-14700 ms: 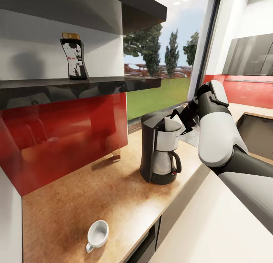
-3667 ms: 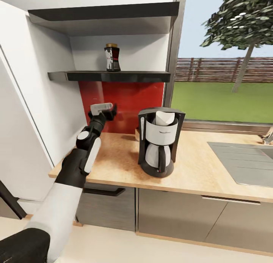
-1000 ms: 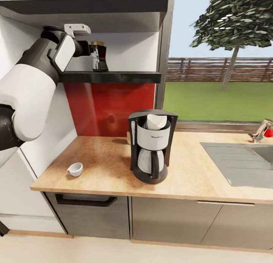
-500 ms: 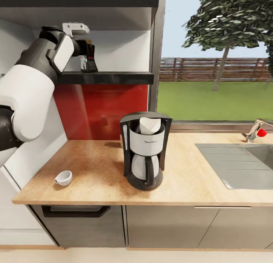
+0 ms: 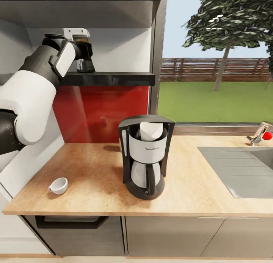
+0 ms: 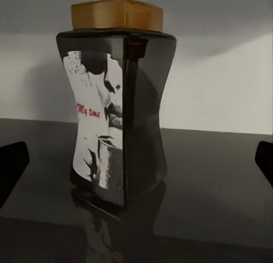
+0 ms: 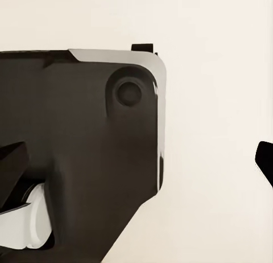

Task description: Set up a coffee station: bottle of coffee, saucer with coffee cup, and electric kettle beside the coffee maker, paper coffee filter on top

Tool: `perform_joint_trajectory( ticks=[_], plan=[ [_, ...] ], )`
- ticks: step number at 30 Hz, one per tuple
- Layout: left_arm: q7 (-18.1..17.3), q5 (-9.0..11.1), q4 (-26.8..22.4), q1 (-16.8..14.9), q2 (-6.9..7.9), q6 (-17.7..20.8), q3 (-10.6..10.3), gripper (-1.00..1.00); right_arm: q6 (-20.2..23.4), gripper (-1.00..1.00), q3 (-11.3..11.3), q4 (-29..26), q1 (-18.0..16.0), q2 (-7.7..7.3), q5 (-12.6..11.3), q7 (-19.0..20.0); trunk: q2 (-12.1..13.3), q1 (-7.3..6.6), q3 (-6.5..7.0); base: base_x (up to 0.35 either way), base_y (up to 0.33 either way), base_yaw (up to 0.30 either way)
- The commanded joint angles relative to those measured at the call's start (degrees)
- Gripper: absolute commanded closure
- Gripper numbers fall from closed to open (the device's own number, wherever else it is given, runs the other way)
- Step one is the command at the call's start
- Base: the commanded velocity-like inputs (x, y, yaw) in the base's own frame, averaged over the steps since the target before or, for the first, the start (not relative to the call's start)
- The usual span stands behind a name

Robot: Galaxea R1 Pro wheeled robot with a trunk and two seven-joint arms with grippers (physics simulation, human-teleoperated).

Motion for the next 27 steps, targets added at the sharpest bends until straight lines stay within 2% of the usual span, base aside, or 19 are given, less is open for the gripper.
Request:
perform_joint_trajectory(
  ticks=[1, 6, 10, 14, 18, 27],
  plan=[
    [0.47, 0.59, -0.05, -0.04, 0.05, 0.17, -0.42, -1.00, 0.10, -1.00, -0.48, -0.07, -0.03, -0.01, 0.49, 0.25, -0.12, 0.07, -0.13, 0.332, 0.000, 0.000],
    [0.47, 0.58, -0.05, -0.03, 0.11, 0.10, -0.41, -1.00, 0.12, -1.00, -0.43, -0.05, -0.03, -0.02, 0.53, 0.24, -0.12, 0.07, -0.13, 0.305, 0.000, 0.000],
    [0.47, 0.58, -0.05, -0.03, 0.16, 0.04, -0.37, -1.00, 0.13, -1.00, -0.42, 0.02, -0.03, -0.02, 0.57, 0.24, -0.12, 0.07, -0.13, 0.058, 0.000, 0.000],
    [0.47, 0.61, -0.04, -0.01, 1.08, 0.03, -0.36, -1.00, 0.14, -1.00, -0.42, 0.02, -0.03, -0.02, 0.57, 0.24, -0.12, 0.07, -0.13, 0.031, 0.014, 0.000],
    [0.47, 0.58, -0.04, 0.20, 1.38, -0.05, -0.36, -1.00, 0.14, -1.00, -0.42, 0.02, -0.03, -0.02, 0.57, 0.24, -0.12, 0.07, -0.13, 0.136, 0.097, 0.000],
    [0.47, 0.59, 0.07, 0.24, 1.40, -0.06, -0.36, -1.00, 0.14, -1.00, -0.42, 0.02, -0.03, -0.02, 0.57, 0.24, -0.12, 0.07, -0.13, 0.063, 0.009, 0.000]
  ],
)
